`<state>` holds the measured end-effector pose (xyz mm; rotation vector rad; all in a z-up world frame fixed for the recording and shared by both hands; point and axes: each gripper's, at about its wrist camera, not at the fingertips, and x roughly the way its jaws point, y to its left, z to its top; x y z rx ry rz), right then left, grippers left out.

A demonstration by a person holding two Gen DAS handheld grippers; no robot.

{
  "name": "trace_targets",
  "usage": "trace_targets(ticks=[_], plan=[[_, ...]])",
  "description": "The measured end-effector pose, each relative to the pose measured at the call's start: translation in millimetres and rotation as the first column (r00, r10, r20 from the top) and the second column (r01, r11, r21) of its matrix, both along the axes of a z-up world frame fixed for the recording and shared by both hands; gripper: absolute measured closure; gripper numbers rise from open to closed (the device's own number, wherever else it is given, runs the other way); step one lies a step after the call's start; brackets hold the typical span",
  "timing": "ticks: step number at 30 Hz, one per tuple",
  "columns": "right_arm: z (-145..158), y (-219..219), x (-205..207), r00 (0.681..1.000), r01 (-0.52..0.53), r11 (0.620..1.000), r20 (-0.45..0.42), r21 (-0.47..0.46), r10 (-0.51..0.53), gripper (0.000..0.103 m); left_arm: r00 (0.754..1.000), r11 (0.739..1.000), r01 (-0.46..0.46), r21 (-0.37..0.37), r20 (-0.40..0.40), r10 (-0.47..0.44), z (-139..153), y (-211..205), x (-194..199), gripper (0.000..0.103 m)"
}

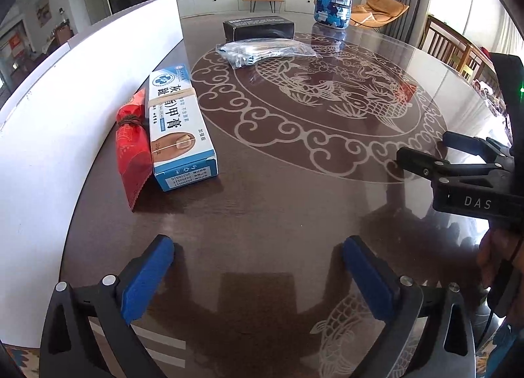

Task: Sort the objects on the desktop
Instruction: 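Bring both grippers back over the table toward the nail cream box, then grasp the blue-white nail cream box with the right gripper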

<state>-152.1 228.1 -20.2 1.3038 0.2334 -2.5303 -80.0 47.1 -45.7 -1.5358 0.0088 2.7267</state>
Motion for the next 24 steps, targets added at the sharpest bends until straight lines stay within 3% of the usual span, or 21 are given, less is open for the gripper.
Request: trace_targets(ticks=[16, 24], plan=[[-0.3, 0.3, 0.4, 1.0, 0.0, 1.0, 0.0, 0.0, 0.0, 0.0, 1.0, 1.0, -0.02, -0.002, 0.011, 0.02, 1.3, 0.1, 0.9, 0.0], [1.9, -2.7, -1.9, 1.0, -0.027, 0.999, 0.004, -0.022, 0.027, 0.0, 0.984, 0.985, -0.173, 0.008, 0.04, 0.173, 0.4, -25.5, 7.7, 0.0]])
